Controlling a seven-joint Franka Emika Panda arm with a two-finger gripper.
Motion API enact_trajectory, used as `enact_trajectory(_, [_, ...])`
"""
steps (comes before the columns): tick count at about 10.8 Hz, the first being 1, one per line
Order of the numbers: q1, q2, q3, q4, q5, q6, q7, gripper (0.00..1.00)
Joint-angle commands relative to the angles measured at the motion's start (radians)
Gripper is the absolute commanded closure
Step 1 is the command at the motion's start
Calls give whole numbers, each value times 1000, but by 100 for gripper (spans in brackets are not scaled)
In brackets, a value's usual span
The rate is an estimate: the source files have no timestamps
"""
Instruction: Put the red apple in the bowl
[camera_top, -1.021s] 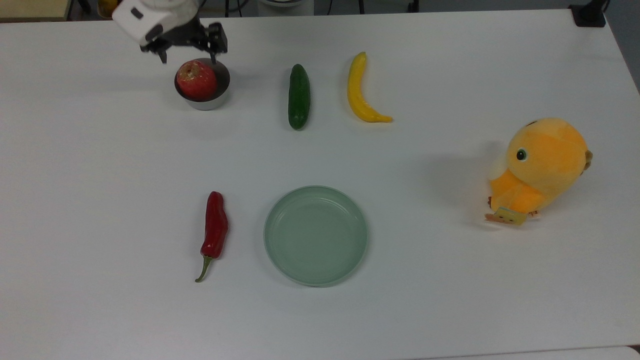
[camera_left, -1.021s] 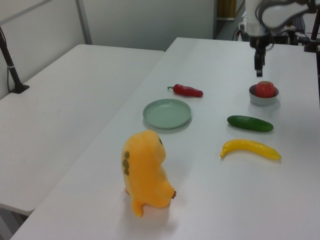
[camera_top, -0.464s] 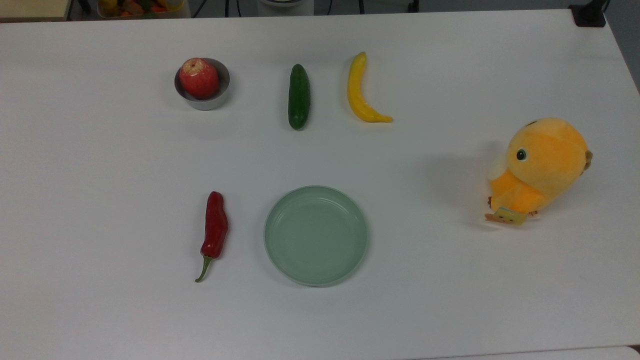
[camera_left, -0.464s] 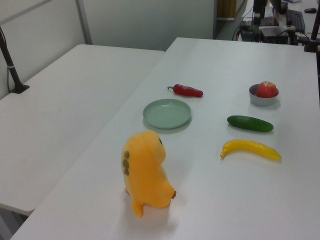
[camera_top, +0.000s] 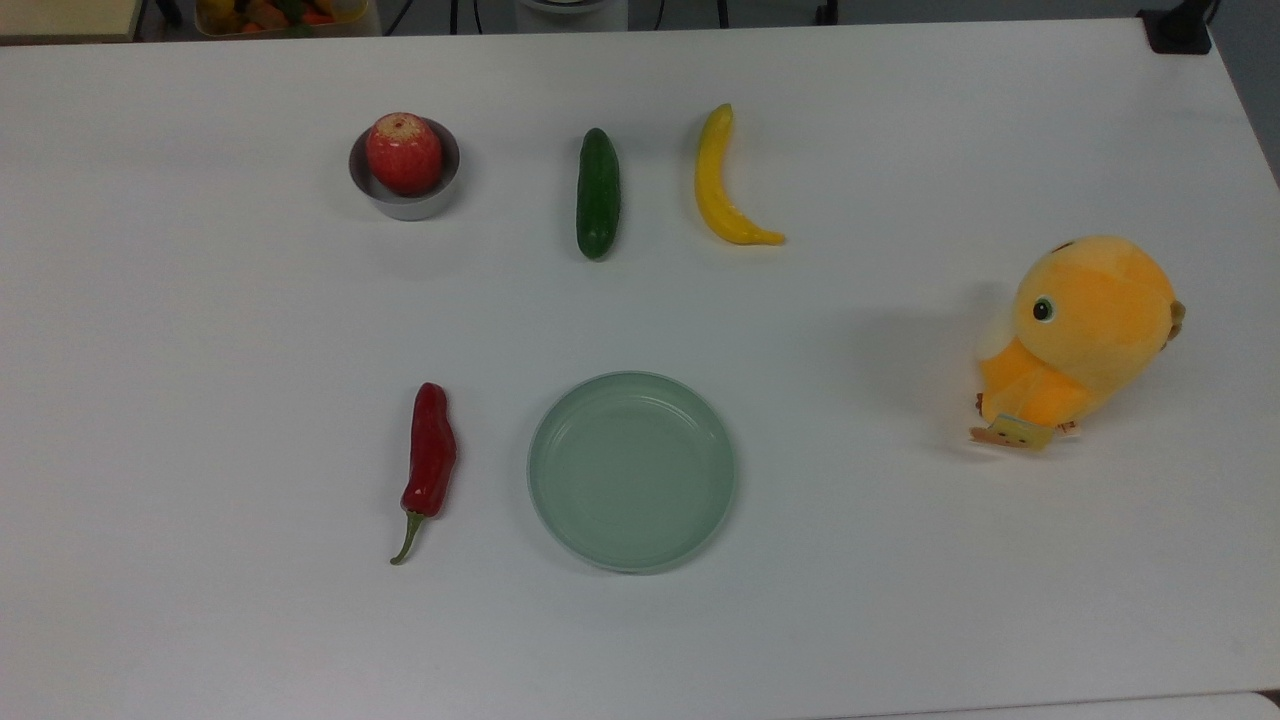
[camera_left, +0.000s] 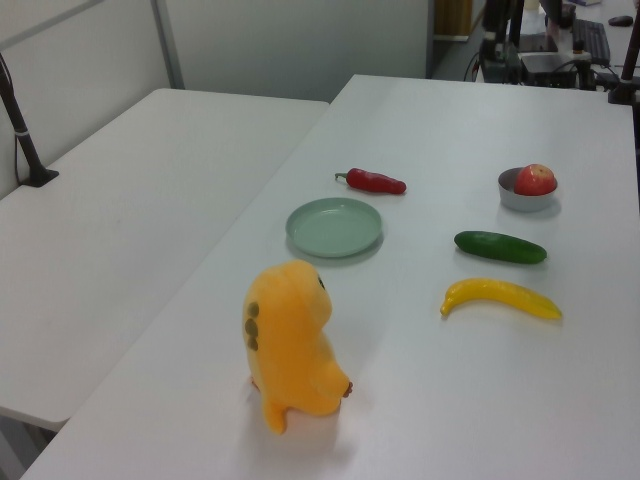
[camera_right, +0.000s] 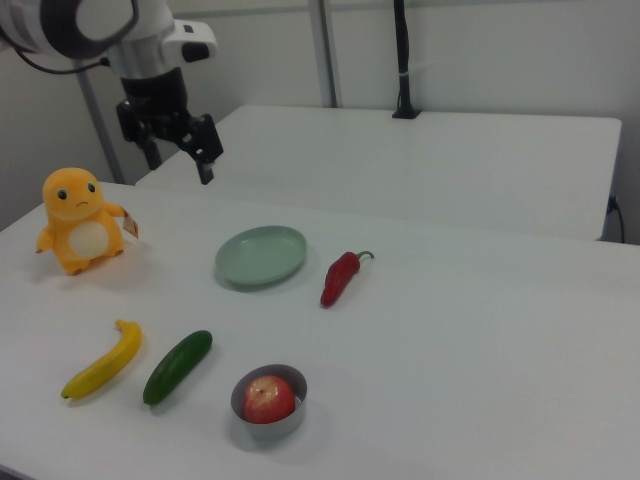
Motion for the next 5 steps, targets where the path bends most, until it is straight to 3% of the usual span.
enact_trajectory(1, [6, -9, -15, -64, 10, 125, -10, 0])
enact_trajectory(5, [6, -7, -15, -61, 10, 87, 3, 0])
